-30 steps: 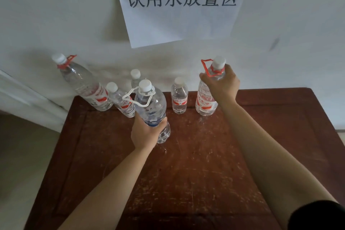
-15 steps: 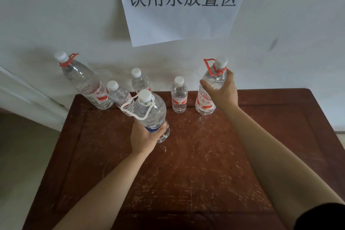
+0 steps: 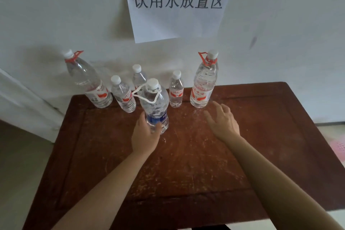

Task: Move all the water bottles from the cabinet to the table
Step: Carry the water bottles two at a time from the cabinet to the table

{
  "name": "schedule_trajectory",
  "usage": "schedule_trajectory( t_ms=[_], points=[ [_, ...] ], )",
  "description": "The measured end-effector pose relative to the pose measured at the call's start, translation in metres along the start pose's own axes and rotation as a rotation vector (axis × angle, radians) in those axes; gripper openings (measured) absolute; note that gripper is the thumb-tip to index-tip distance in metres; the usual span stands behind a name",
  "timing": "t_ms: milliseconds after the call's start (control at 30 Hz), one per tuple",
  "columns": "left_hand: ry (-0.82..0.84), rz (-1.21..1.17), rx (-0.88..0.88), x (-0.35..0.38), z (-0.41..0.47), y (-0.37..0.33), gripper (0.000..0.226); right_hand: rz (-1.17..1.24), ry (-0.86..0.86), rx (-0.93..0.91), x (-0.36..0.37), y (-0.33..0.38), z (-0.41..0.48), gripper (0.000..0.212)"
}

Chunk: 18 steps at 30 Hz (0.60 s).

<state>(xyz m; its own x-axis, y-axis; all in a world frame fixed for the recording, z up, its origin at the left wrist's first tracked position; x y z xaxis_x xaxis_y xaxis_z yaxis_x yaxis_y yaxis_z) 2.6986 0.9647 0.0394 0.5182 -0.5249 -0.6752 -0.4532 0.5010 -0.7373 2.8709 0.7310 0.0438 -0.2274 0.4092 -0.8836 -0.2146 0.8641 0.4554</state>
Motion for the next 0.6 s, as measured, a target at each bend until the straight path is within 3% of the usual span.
schedule_trajectory(
  t_ms=[300,600],
  points=[
    [-0.103,0.268,0.168,-0.032,-0.082,-0.015,0.052,-0.148,0.007,-0.247,0.003,0.003,-0.077,0.066],
    [-0.371,0.462,-0.048,-0.100,-0.228,-0.016,0.056,-0.001,0.072,-0.678,0.020,0.045,-0.155,0.059]
  ],
)
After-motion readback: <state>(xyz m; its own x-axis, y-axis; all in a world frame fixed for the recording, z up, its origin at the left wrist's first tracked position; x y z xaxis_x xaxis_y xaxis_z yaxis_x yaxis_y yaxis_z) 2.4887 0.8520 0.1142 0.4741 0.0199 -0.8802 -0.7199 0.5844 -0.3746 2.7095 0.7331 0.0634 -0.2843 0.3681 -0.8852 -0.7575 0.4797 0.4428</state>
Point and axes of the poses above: each hand's wrist, its own z-axis towards the middle knuckle, its own x-axis out of the palm, y = z × x, the point moved 5 cm from there along z, towards the middle knuckle, and after that the axes turned 2 degrees about -y, right-handed, at the moved point
